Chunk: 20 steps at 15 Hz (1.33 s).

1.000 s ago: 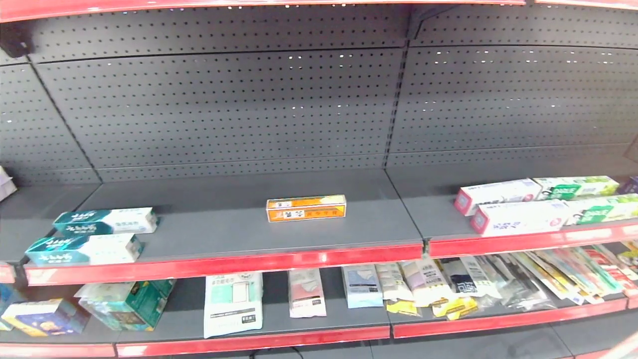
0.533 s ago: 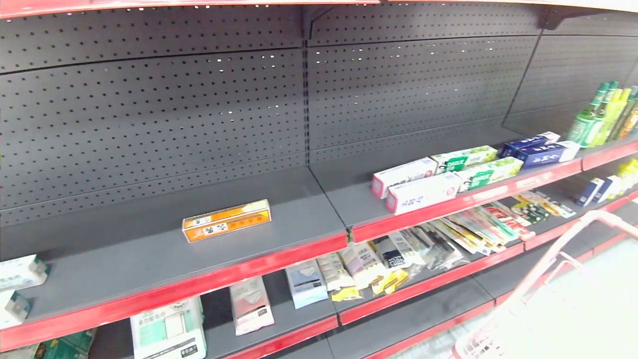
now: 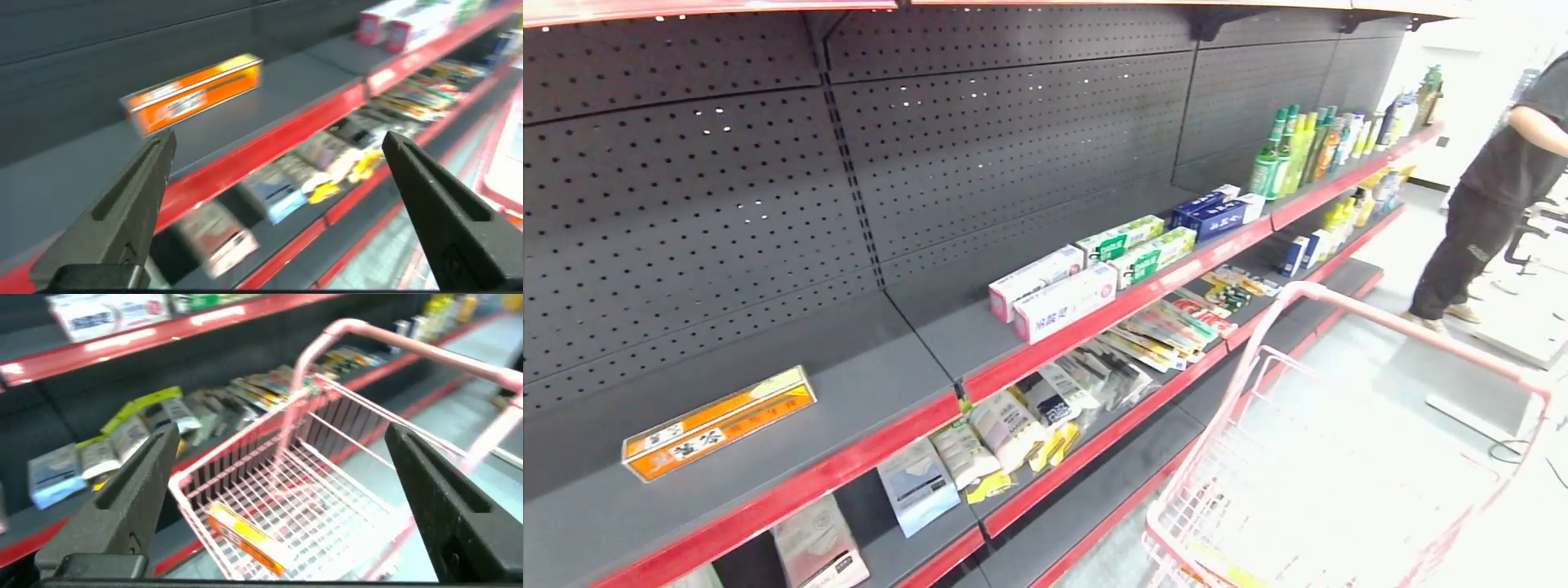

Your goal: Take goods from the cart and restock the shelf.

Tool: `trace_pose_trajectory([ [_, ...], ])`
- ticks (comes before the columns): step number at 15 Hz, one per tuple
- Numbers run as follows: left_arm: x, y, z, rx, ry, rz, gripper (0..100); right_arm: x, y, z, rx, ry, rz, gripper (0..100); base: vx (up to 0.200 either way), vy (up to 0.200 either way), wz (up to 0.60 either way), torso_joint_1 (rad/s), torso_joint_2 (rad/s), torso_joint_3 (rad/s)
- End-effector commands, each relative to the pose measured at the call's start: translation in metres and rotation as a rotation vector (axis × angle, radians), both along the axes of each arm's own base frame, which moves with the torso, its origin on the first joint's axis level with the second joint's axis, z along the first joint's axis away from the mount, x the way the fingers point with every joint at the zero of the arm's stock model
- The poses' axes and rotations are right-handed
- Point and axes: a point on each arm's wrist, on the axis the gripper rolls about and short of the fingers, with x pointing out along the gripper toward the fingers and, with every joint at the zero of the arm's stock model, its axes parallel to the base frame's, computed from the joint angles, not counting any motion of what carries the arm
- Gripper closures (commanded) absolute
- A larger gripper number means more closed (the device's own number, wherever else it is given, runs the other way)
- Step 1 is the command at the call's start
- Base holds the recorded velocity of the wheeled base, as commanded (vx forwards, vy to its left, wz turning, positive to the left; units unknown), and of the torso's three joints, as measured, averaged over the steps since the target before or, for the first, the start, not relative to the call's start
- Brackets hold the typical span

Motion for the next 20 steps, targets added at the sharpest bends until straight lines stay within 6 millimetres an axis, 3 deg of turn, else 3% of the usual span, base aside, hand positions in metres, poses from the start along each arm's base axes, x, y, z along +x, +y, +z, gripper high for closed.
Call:
trace_pose_trajectory([
  [1,0.0,0.0,0.0,0.0,-0.001,0.0,0,0.0,0.0,0.0,0.0,0.0,0.002,0,0.0,0.0,0.0,0.0,0.0,0.0],
  [5,0.0,0.0,0.0,-0.003,0.001,0.0,0,0.001,0.001,0.001,-0.009,0.017,0.039,0,0.0,0.0,0.0,0.0,0.0,0.0],
  [6,0.0,0.0,0.0,-0.003,0.001,0.0,0,0.003,0.001,0.038,0.005,-0.001,0.097,0,0.0,0.0,0.0,0.0,0.0,0.0],
  [7,0.0,0.0,0.0,-0.001,0.001,0.0,0,0.034,0.002,0.134,0.166,0.01,0.086,0,0.0,0.0,0.0,0.0,0.0,0.0],
  [8,0.0,0.0,0.0,-0.001,0.001,0.002,0,0.06,0.002,0.183,0.227,-0.002,0.084,0,0.0,0.0,0.0,0.0,0.0,0.0],
  [9,0.0,0.0,0.0,-0.001,0.001,0.0,0,0.082,0.002,0.195,0.172,0.036,0.043,0,0.0,0.0,0.0,0.0,0.0,0.0],
  [10,0.0,0.0,0.0,-0.001,0.001,0.0,0,0.105,-0.004,0.188,0.073,0.118,-0.09,0,0.0,0.0,0.0,0.0,0.0,0.0],
  [11,0.0,0.0,0.0,-0.001,0.001,0.0,0,0.113,-0.007,0.184,0.028,0.156,-0.148,0,0.0,0.0,0.0,0.0,0.0,0.0],
  [12,0.0,0.0,0.0,-0.001,0.001,0.0,0,0.151,-0.013,0.161,-0.038,0.316,-0.204,0,0.0,0.0,0.0,0.0,0.0,0.0],
  [13,0.0,0.0,0.0,-0.001,0.001,0.0,0,0.167,-0.014,0.149,-0.032,0.382,-0.178,0,0.0,0.0,0.0,0.0,0.0,0.0],
  [14,0.0,0.0,0.0,-0.001,0.001,0.0,0,0.181,-0.01,0.131,-0.039,0.48,-0.116,0,0.0,0.0,0.0,0.0,0.0,0.0],
  [16,0.0,0.0,0.0,-0.001,0.001,0.0,0,0.215,-0.001,0.077,-0.102,0.778,0.048,0,0.0,0.0,0.0,0.0,0.0,0.0],
  [18,0.0,0.0,0.0,-0.001,0.001,0.0,0,0.246,0.007,0.041,-0.072,0.928,0.265,0,0.0,0.0,0.0,0.0,0.0,0.0],
  [20,0.0,0.0,0.0,-0.001,0.001,0.0,0,0.264,0.011,0.015,-0.174,1.009,0.376,0,0.0,0.0,0.0,0.0,0.0,0.0],
])
